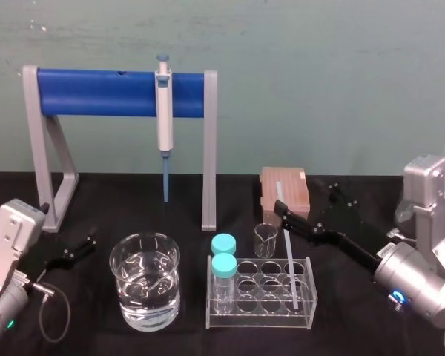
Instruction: Pick up the stirring rod with one hand, then place it down.
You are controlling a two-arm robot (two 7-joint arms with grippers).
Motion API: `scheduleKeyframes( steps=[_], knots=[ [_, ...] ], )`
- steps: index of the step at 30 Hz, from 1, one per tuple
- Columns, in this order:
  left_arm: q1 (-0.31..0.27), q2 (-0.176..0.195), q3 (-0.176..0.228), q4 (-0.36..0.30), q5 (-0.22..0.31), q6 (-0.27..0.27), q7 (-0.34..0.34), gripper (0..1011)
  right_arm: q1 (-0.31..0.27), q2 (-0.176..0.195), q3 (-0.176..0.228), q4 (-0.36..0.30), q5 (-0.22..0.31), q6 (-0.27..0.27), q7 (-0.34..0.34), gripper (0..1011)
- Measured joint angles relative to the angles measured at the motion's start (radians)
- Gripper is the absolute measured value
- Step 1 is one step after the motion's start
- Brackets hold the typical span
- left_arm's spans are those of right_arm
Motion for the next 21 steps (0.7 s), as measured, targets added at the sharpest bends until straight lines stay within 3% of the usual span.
scheduleKeyframes(
  steps=[5,11,15,21],
  knots=[
    [0.000,0.000,0.000,0.000,0.000,0.000,0.000,1005,-0.034,0.001,0.033,-0.076,-0.035,0.022,-0.090,1000],
    [0.000,0.000,0.000,0.000,0.000,0.000,0.000,1005,-0.071,-0.030,0.069,-0.110,-0.140,0.034,-0.240,1000],
    [0.000,0.000,0.000,0.000,0.000,0.000,0.000,1005,-0.079,-0.063,0.084,-0.074,-0.192,0.033,-0.314,1000],
    [0.000,0.000,0.000,0.000,0.000,0.000,0.000,1005,-0.066,-0.103,0.083,0.014,-0.230,0.002,-0.335,1000]
  ],
)
